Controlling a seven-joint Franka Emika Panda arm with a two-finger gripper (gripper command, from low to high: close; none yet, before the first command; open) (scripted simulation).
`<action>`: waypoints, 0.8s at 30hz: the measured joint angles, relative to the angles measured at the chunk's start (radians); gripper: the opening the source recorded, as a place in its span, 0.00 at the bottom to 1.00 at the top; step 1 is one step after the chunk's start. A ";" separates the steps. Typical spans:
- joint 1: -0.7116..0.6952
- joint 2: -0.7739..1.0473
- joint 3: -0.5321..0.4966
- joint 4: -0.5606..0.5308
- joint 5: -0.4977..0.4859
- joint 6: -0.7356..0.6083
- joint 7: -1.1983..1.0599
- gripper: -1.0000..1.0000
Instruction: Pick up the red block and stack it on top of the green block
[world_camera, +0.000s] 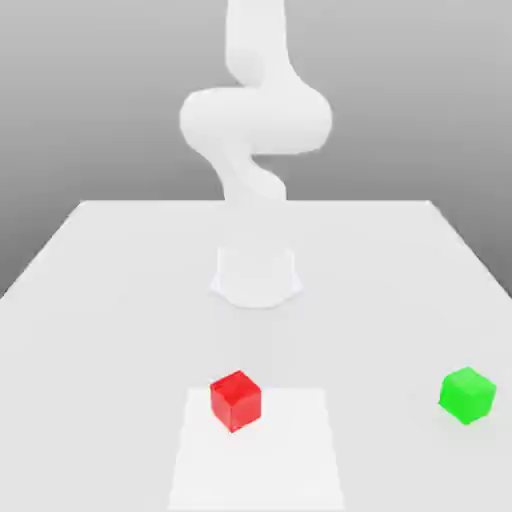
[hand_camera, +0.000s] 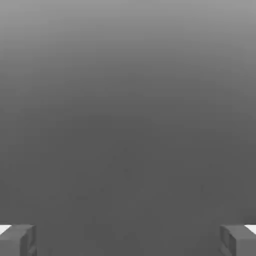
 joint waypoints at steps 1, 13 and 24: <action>0.011 0.034 -0.016 -0.028 -0.001 0.024 -0.035 0.50; 0.110 0.447 -0.163 -0.355 -0.006 0.309 -0.449 0.50; 0.069 0.888 -0.100 -0.476 0.138 0.643 -0.764 0.50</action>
